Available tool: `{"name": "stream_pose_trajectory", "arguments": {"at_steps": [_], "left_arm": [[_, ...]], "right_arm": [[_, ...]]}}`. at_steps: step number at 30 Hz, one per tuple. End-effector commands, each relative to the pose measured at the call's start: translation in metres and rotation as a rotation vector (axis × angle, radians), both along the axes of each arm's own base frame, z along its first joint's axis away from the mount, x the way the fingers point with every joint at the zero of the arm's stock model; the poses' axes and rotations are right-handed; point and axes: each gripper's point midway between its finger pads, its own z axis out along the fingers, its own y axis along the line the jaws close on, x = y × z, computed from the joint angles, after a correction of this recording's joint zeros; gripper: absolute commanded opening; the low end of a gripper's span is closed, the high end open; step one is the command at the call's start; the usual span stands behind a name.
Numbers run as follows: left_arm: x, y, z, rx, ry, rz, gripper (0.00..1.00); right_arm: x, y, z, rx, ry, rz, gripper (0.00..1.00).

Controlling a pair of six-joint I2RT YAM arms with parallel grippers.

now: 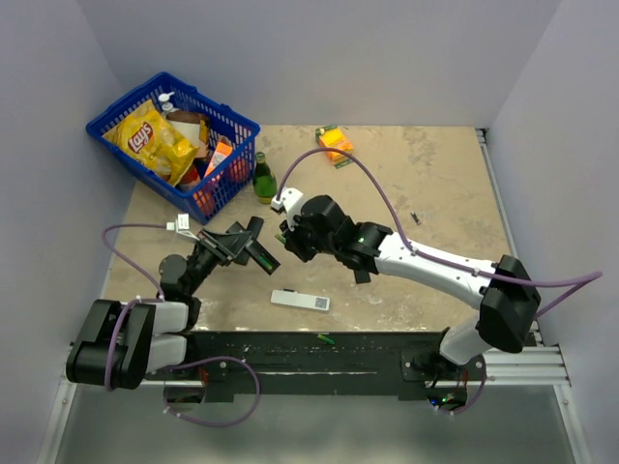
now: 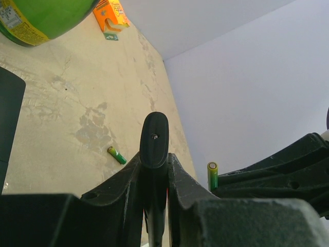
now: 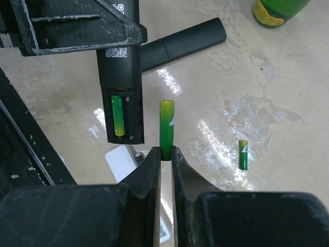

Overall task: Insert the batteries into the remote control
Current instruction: Pick up the battery from the center of the board, then load the battery into the remote control.

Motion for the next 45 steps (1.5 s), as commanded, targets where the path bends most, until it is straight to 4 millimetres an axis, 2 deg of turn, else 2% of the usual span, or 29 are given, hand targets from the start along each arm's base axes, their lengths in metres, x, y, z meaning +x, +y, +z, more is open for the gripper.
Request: {"name": "stream_pose_trajectory", "arguments": {"at_steps": [1, 11, 21, 26, 34, 45], "left_arm": [[-0.025, 0.0, 0.014, 0.008, -0.146, -0.016, 0.0], [-0.028, 0.003, 0.011, -0.003, -0.14, 0.004, 0.0], [-0.033, 0.001, 0.016, -0.045, -0.153, -0.019, 0.0], [-0.036, -0.002, 0.022, -0.061, -0.181, -0.037, 0.0], [-0.04, -0.001, 0.027, -0.075, -0.204, -0.039, 0.0], [-0.044, -0.003, 0.038, -0.071, -0.263, -0.054, 0.0]], "right_arm": [[-0.012, 0.011, -0.002, 0.041, 0.023, 0.08, 0.0], [-0.033, 0.03, -0.01, 0.063, 0.085, 0.187, 0.0], [-0.031, 0.034, -0.041, -0.013, 0.155, 0.168, 0.0], [-0.027, 0.033, -0.049, -0.042, 0.168, 0.139, 0.0], [-0.026, 0.039, -0.05, -0.025, 0.186, 0.134, 0.0], [-0.03, 0.041, -0.06, -0.05, 0.233, 0.14, 0.0]]}}
